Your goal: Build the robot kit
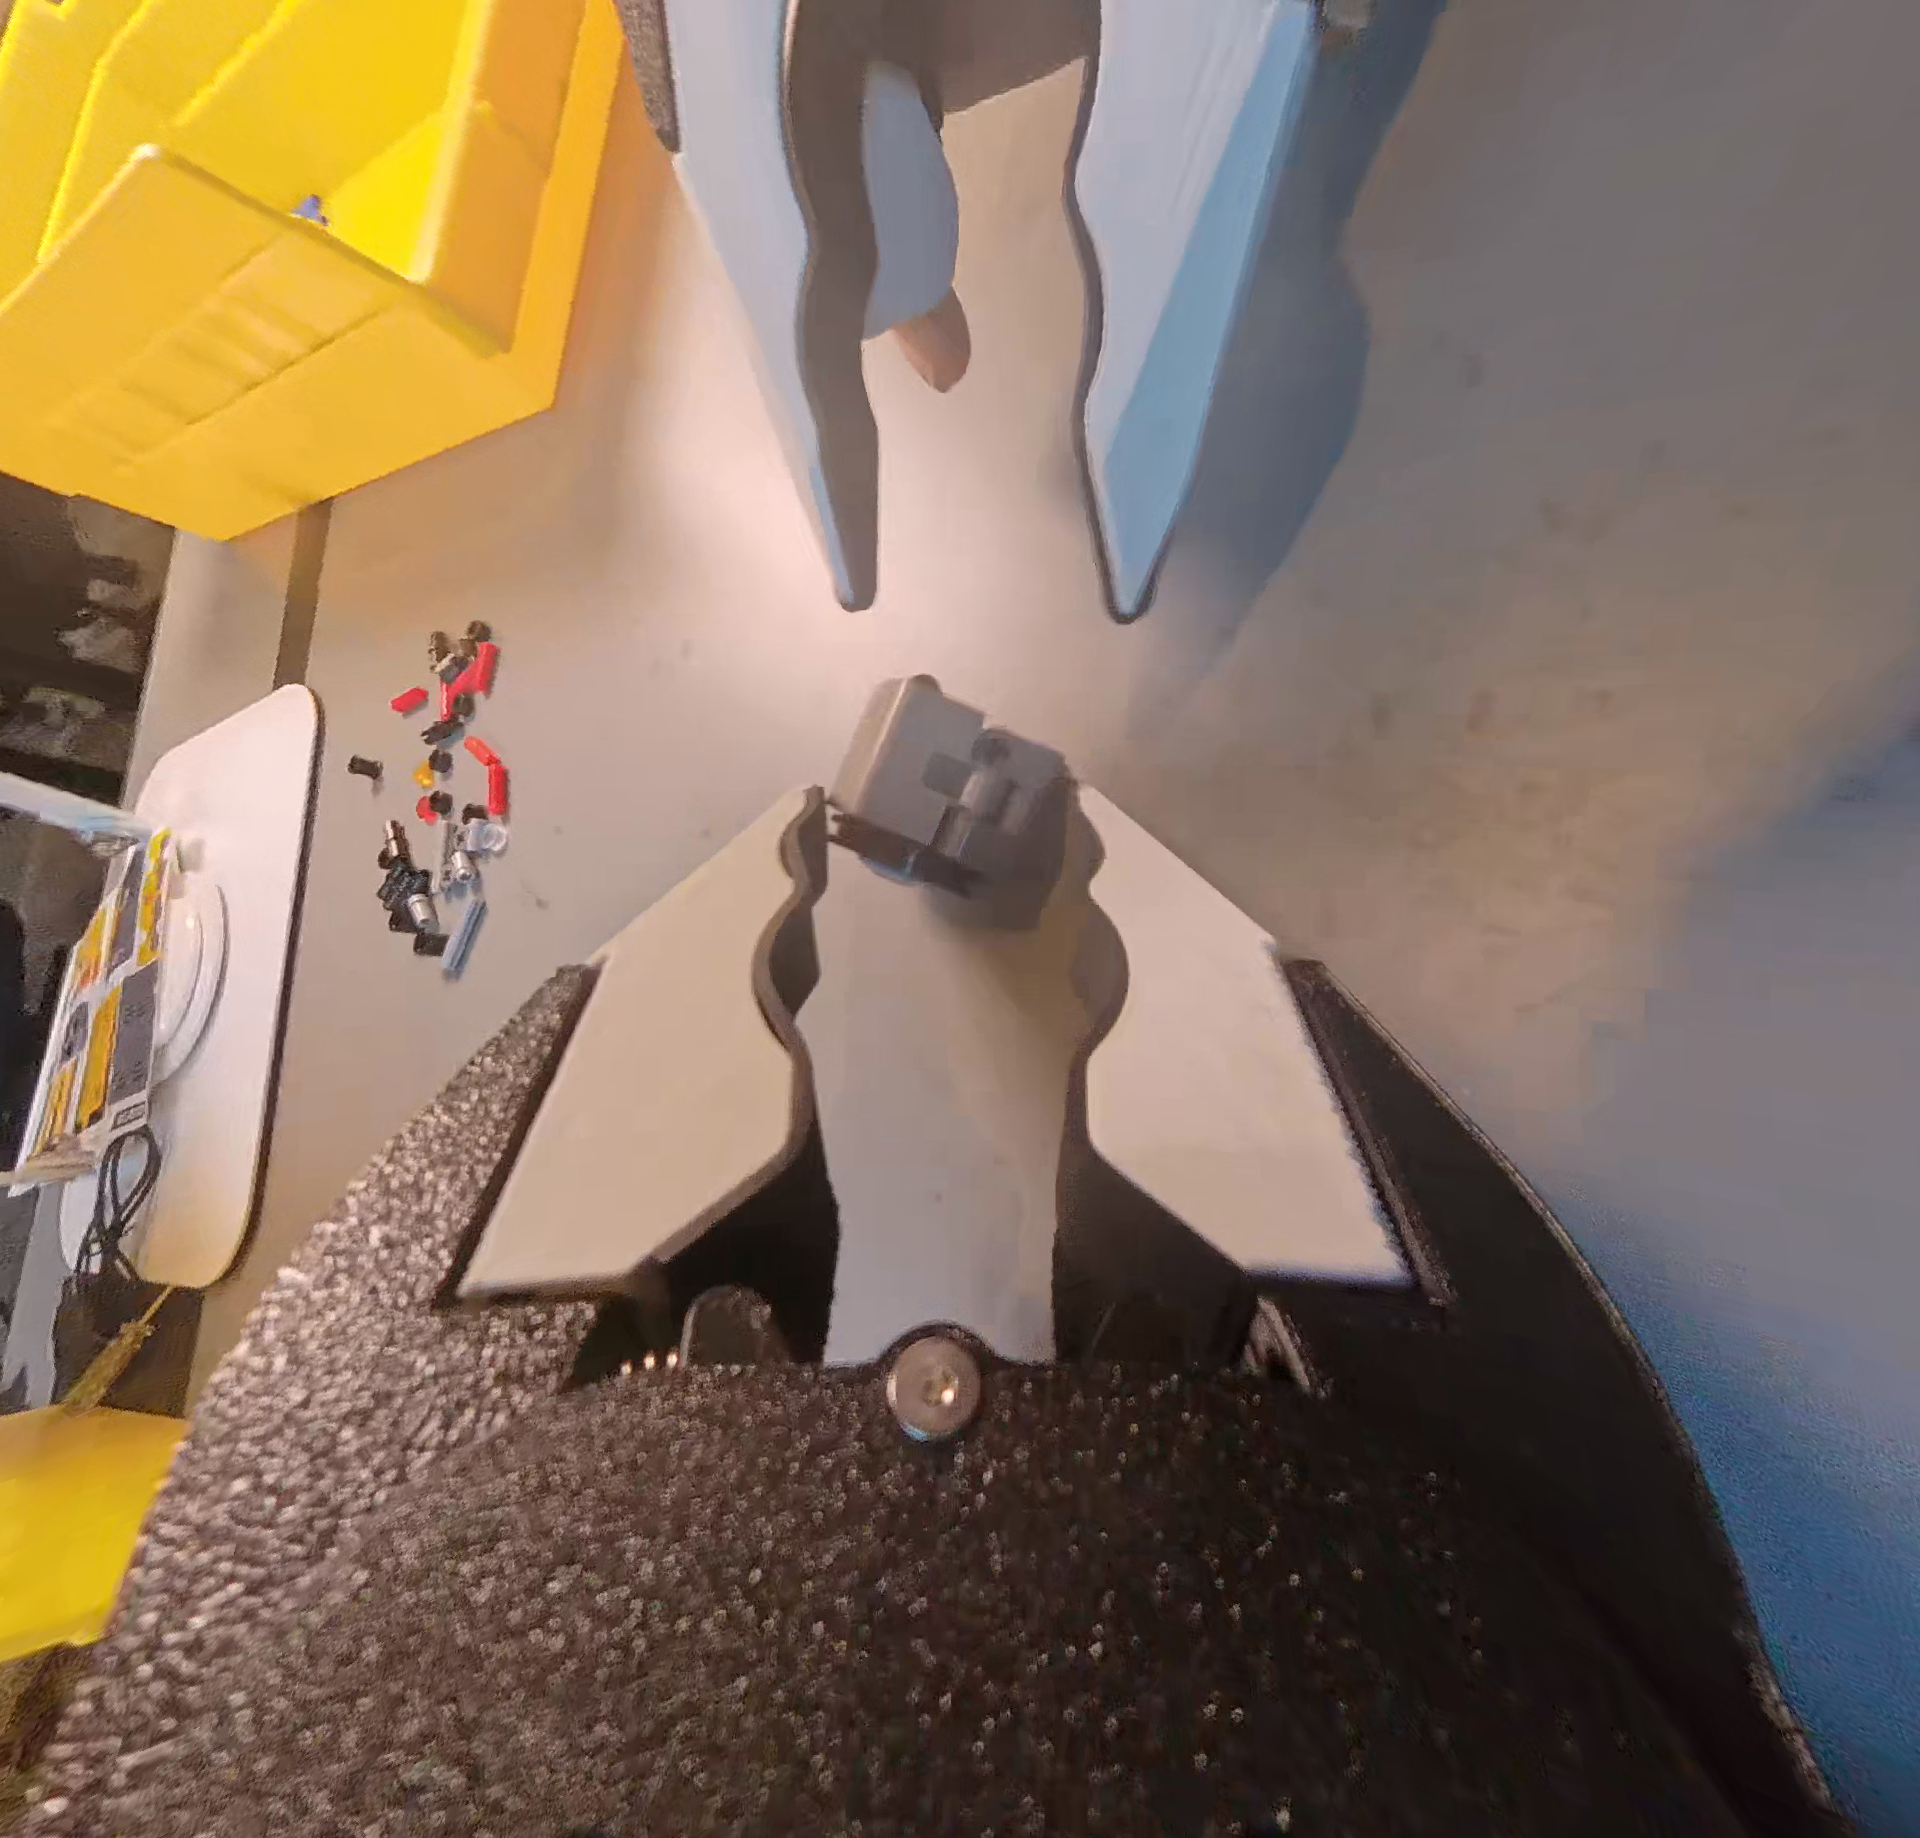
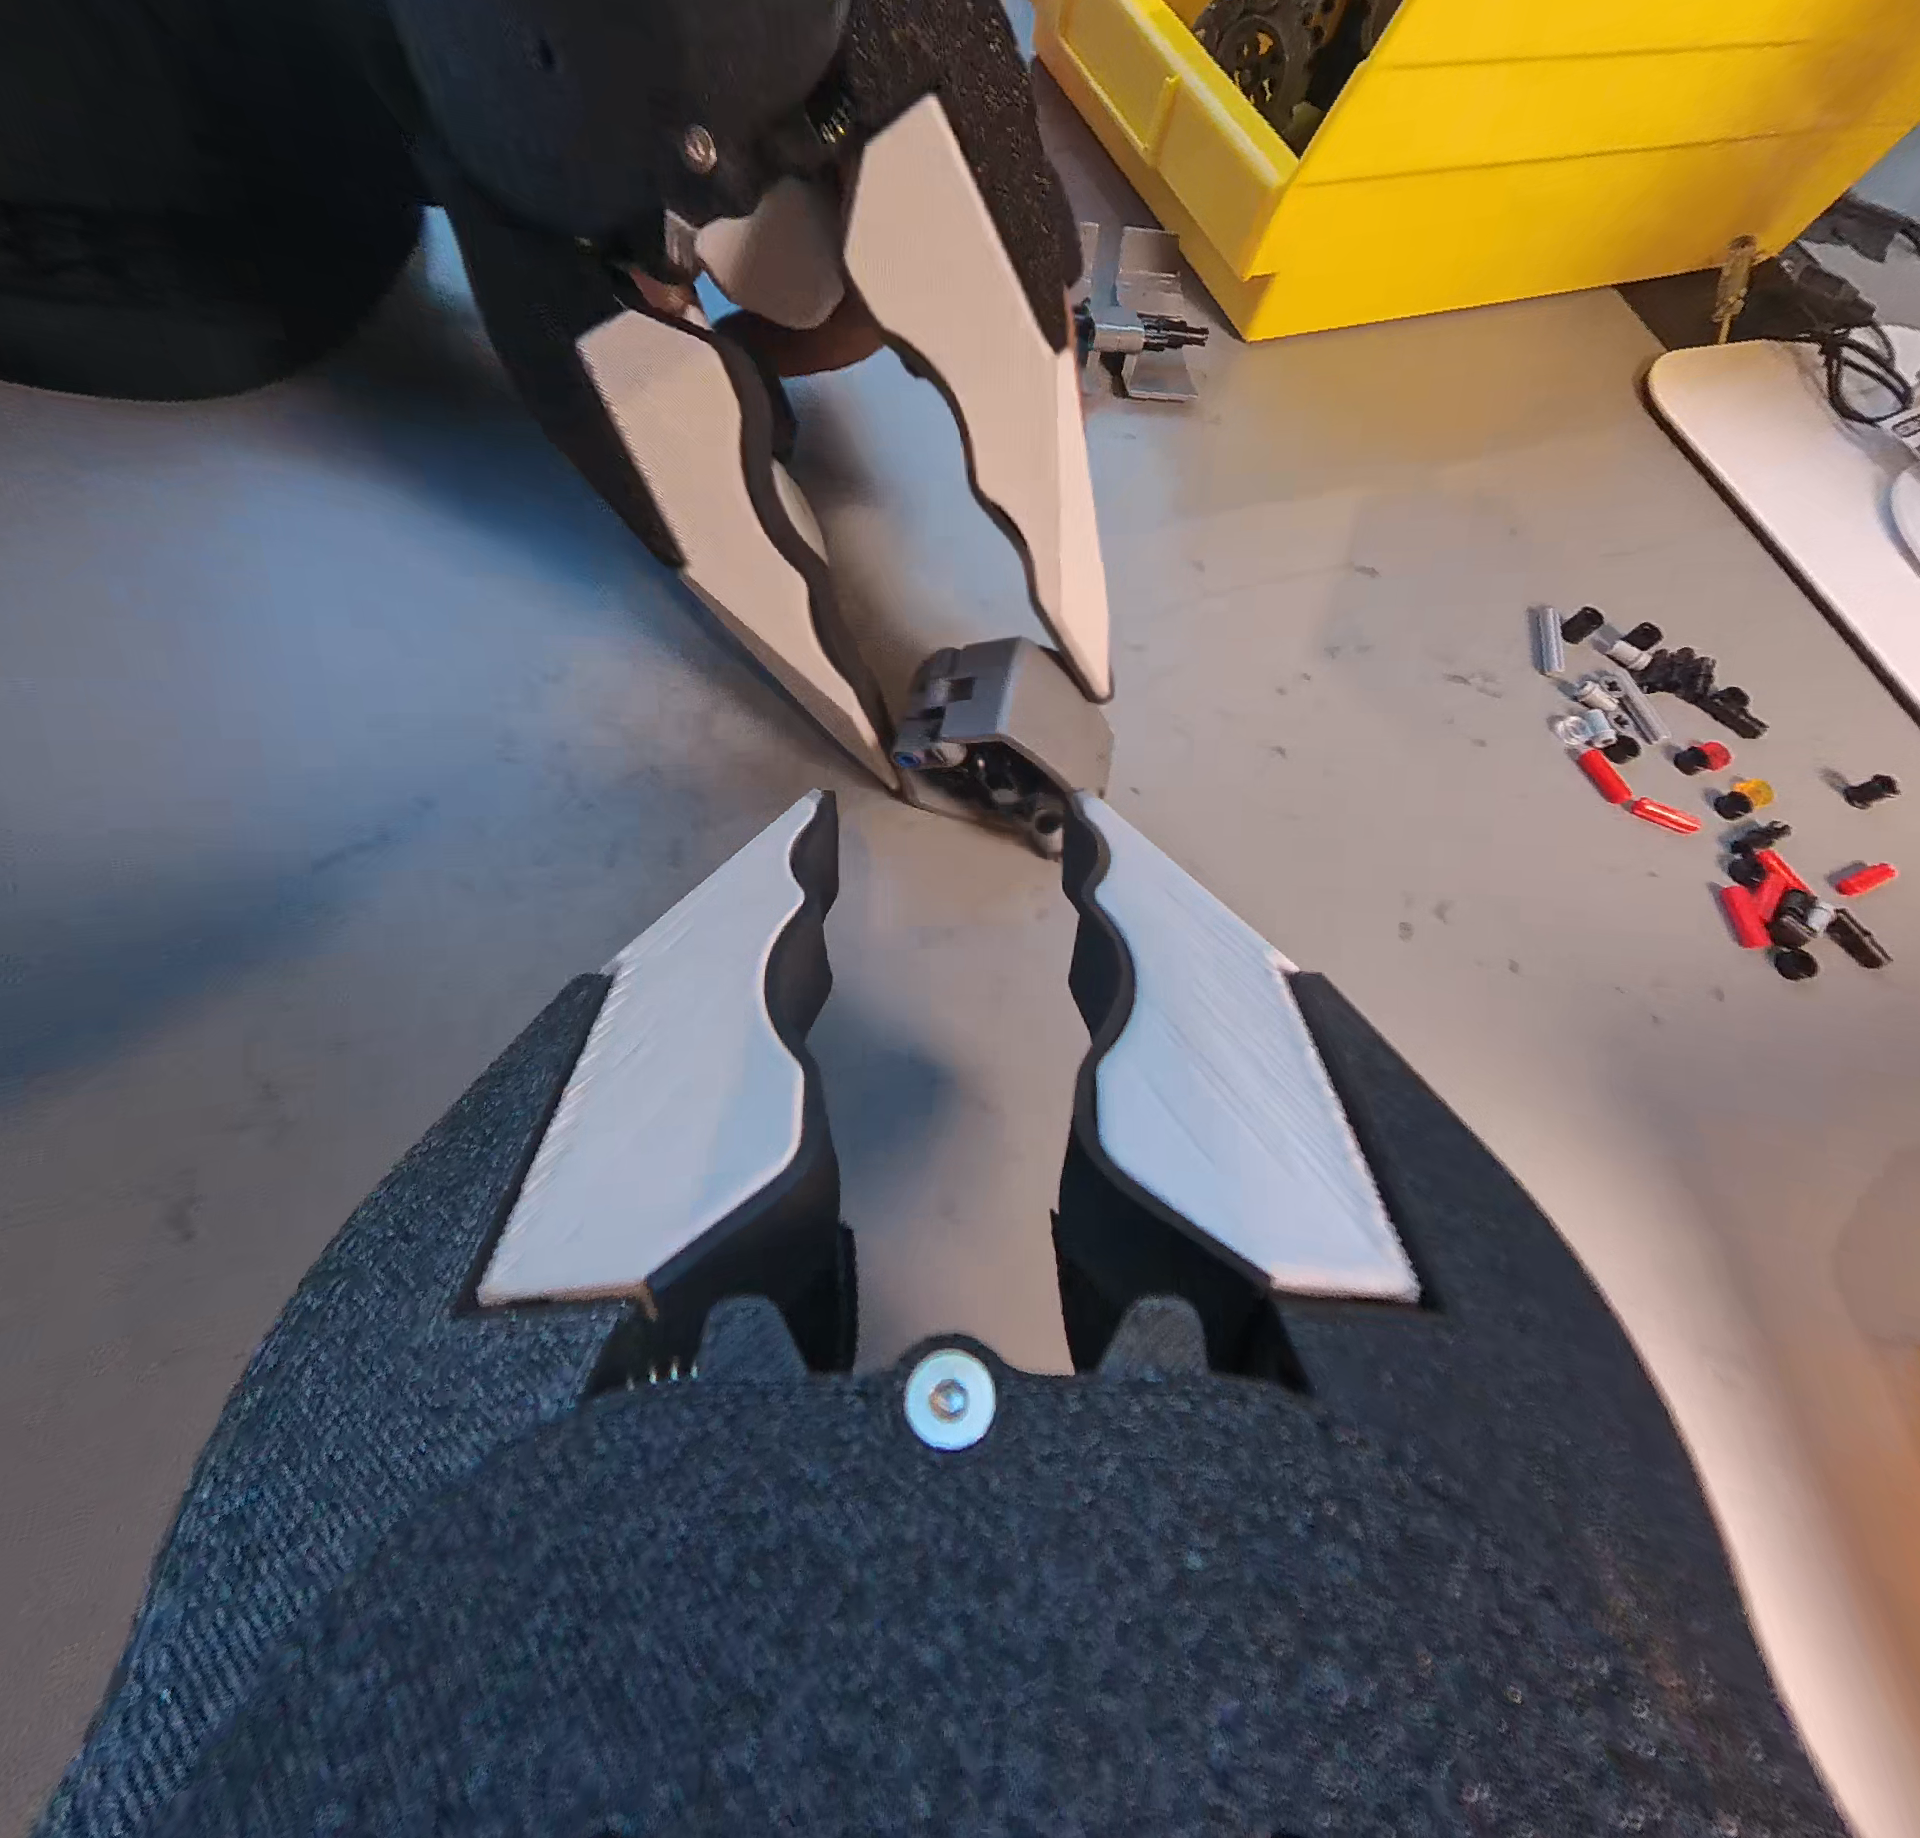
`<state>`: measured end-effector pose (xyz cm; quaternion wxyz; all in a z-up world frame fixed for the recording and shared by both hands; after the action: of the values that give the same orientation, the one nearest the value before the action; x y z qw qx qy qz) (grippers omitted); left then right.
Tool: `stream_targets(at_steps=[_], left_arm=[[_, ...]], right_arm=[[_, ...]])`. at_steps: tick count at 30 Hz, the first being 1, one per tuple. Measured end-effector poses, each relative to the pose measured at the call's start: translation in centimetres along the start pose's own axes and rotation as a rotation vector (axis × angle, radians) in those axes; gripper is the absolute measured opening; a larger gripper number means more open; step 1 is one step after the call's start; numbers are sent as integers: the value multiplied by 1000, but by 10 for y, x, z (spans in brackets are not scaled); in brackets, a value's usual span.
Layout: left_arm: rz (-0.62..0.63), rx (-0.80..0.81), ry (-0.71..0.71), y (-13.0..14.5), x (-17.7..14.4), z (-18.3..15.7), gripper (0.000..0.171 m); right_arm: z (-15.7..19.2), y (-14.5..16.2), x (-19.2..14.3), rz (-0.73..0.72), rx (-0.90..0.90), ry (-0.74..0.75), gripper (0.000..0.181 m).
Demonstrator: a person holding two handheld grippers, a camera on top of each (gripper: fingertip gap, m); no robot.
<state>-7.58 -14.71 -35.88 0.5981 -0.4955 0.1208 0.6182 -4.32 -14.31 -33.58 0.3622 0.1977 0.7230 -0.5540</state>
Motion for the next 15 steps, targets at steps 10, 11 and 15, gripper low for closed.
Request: stream_targets(at_steps=[10,11,15], left_arm=[[-328,-658,809,-43,-53,-22,44],[-340,-702,893,-44,-55,-26,44],[-363,-806,993,-42,-55,-31,44]], right_arm=[[34,-28,-17,-180,-488,201,62],[38,-30,-18,-191,-503,197,51],[40,-27,-14,-163,-337,53,48]])
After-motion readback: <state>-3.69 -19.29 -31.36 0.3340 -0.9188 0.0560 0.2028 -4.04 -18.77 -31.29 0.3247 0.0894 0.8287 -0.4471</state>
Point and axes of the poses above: each gripper's, where its closed fingertips meet, x out along the fingers, y out of its underside, z = x × y across the jaws, the point moved 1 cm from there along -x, back along the fingers, and after that the axes turned 15 degrees about z, right-handed, at the moved point
